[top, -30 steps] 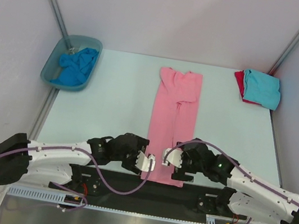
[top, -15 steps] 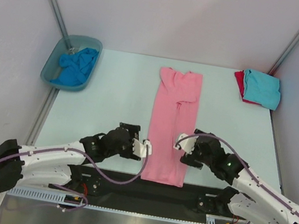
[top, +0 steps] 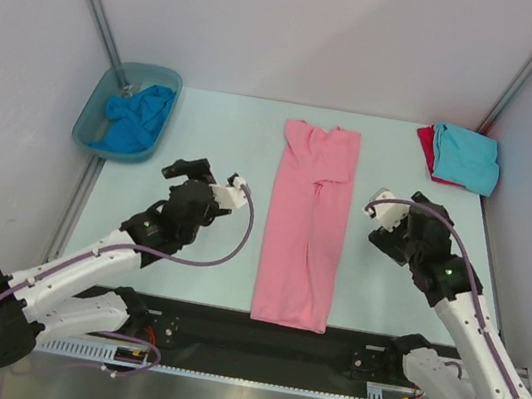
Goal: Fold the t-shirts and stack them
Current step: Fold the tshirt
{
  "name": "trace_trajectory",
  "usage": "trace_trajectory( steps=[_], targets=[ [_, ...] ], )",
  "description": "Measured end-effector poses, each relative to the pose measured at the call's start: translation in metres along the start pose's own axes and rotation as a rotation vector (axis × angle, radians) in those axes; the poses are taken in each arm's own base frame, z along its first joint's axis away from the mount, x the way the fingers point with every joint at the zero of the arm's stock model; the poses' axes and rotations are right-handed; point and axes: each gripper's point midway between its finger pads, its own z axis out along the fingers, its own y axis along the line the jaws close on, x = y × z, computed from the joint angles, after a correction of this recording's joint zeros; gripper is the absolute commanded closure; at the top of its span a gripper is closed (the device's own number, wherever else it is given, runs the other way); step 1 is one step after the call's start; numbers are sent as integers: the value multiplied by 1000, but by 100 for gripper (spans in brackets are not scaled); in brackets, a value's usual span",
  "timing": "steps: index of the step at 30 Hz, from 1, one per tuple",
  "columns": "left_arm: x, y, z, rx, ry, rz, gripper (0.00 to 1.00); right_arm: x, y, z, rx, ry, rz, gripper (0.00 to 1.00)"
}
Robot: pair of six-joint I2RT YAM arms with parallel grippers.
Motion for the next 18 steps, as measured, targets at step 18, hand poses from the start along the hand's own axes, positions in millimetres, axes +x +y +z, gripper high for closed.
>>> trace_trajectory(
  steps=[18],
  targets=[
    [-62, -7, -15, 202, -211, 61, 0, -31, 39, -29, -249, -189, -160, 0]
  ],
)
